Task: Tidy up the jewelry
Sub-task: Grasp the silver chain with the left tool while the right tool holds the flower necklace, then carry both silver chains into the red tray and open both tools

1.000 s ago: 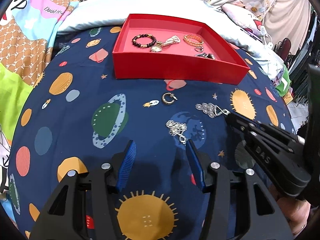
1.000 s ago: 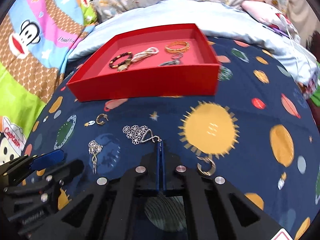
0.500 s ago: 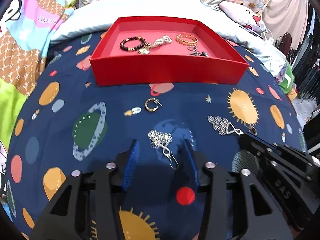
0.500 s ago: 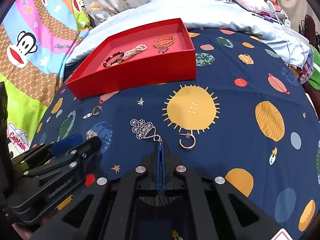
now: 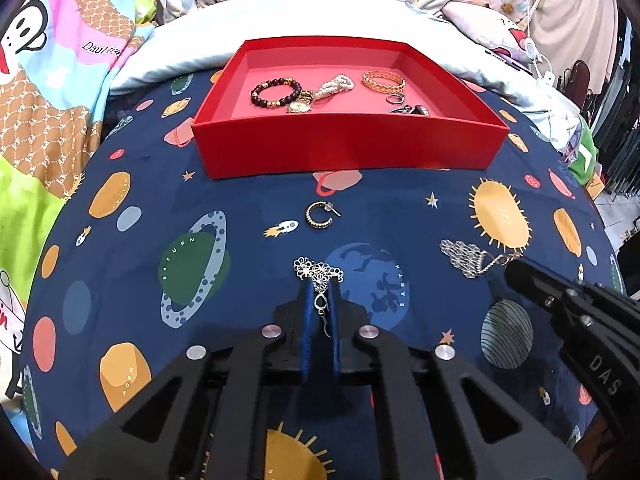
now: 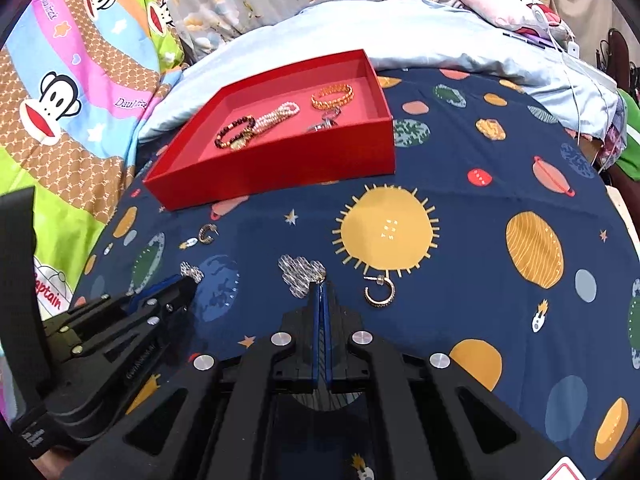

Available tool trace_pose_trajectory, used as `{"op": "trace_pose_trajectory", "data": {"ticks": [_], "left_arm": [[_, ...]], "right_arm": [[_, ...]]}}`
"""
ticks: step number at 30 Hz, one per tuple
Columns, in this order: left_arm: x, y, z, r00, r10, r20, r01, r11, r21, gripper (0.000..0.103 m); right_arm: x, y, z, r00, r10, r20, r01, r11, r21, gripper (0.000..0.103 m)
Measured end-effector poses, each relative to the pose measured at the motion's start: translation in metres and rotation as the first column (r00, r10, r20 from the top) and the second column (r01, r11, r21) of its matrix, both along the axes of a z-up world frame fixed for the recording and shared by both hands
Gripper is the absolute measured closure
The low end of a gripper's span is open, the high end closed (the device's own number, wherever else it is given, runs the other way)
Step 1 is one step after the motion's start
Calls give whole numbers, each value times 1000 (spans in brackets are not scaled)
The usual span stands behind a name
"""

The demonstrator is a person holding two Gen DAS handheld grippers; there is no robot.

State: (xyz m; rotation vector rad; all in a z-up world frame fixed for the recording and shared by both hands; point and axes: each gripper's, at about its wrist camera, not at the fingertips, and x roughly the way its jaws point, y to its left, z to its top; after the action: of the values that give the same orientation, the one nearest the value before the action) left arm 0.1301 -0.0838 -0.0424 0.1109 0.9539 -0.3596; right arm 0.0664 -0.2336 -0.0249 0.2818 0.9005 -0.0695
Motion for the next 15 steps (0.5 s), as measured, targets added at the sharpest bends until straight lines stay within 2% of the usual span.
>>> {"op": "trace_pose_trajectory", "data": {"ticks": [8,15], "left_arm": [[-2,14,7,999,11,-41,-13,998,-54,97],[-6,25,23,999,18,-44,-22,996,-86,97]], "right_arm": [[-5,2,19,999,6,40,-6,1000,6,102],[-12,2,40,996,11,89,-12,1000,14,102]]}}
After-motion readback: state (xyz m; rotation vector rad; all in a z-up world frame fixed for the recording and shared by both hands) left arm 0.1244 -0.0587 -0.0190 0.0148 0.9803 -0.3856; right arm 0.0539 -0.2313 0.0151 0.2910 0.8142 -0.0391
